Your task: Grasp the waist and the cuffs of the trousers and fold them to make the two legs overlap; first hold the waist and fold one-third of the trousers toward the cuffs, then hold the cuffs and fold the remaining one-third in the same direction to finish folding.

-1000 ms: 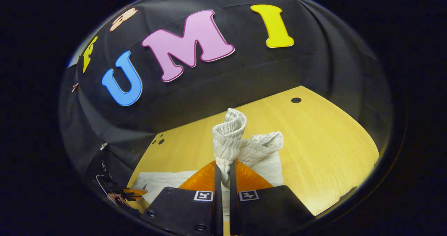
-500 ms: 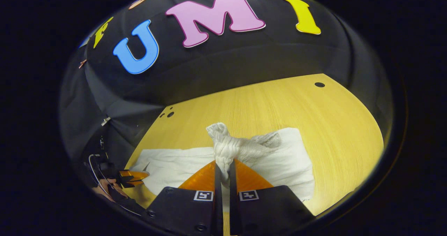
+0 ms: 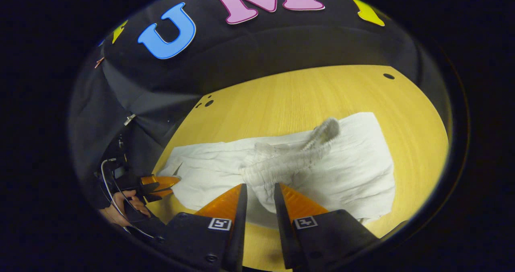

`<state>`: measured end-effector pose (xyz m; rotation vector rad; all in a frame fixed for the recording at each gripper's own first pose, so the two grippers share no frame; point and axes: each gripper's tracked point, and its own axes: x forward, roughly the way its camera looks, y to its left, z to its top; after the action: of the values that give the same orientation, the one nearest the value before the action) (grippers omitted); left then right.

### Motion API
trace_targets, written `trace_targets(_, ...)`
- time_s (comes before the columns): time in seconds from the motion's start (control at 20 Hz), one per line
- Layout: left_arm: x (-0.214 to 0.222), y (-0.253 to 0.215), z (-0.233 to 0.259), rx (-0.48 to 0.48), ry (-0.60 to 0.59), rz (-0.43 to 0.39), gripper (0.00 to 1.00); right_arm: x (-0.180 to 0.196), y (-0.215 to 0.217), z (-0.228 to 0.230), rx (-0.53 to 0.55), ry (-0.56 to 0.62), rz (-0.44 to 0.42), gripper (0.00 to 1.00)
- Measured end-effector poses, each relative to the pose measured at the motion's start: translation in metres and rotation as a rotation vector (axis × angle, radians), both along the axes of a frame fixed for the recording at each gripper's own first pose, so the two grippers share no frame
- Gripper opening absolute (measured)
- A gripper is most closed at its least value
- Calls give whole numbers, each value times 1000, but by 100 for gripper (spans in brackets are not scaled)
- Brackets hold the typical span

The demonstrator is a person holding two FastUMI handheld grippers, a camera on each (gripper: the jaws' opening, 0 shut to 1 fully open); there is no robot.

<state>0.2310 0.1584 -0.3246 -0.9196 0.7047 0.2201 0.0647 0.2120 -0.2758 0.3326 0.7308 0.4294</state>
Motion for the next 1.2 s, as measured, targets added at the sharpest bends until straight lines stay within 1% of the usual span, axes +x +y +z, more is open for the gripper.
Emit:
trace_targets(0.05,0,-1,-1,-1,-2,0,6,-4,7,0,10,6,13,47)
trace_targets(0.1,-1,1,1,-4,-4,1,6,-6,9,1,14,8,23,52)
trace_targets(0.15,-2,0,0,-9,-8,2,6,-10,10,2,16,11,29,54)
trace_targets(0.25,0,1,3,-20,-22,9,6,-13,0,4,20,18,5,57)
trace_targets(0.4,1,2,17,1,-79,18,6,-14,-35,-1,4,39,-64,59)
trace_targets(0.45,1,0,26,15,-108,14,6,-16,-47,-2,-5,46,-86,50)
trace_targets(0.5,2,0,36,27,-143,11,6,-18,-62,-3,-14,50,-108,59)
trace_targets(0.65,11,-6,76,29,-251,21,5,-25,-103,-3,-20,59,-177,60)
trace_targets(0.75,12,-15,95,37,-292,15,6,-26,-128,-1,-15,62,-219,60)
trace_targets(0.85,15,-26,114,63,-326,0,6,-30,-148,2,-8,61,-256,59)
trace_targets(1.0,22,-46,147,133,-385,-39,6,-30,-182,10,-3,44,-304,60)
trace_targets(1.05,24,-56,159,159,-410,-58,6,-31,-191,12,-3,41,-317,59)
trace_targets(1.1,26,-67,171,185,-434,-81,2,-31,-200,14,-1,38,-328,60)
trace_targets(1.15,28,-79,183,208,-459,-107,5,-32,-209,15,3,35,-338,59)
trace_targets(1.2,28,-92,194,231,-482,-133,6,-32,-217,16,9,34,-347,60)
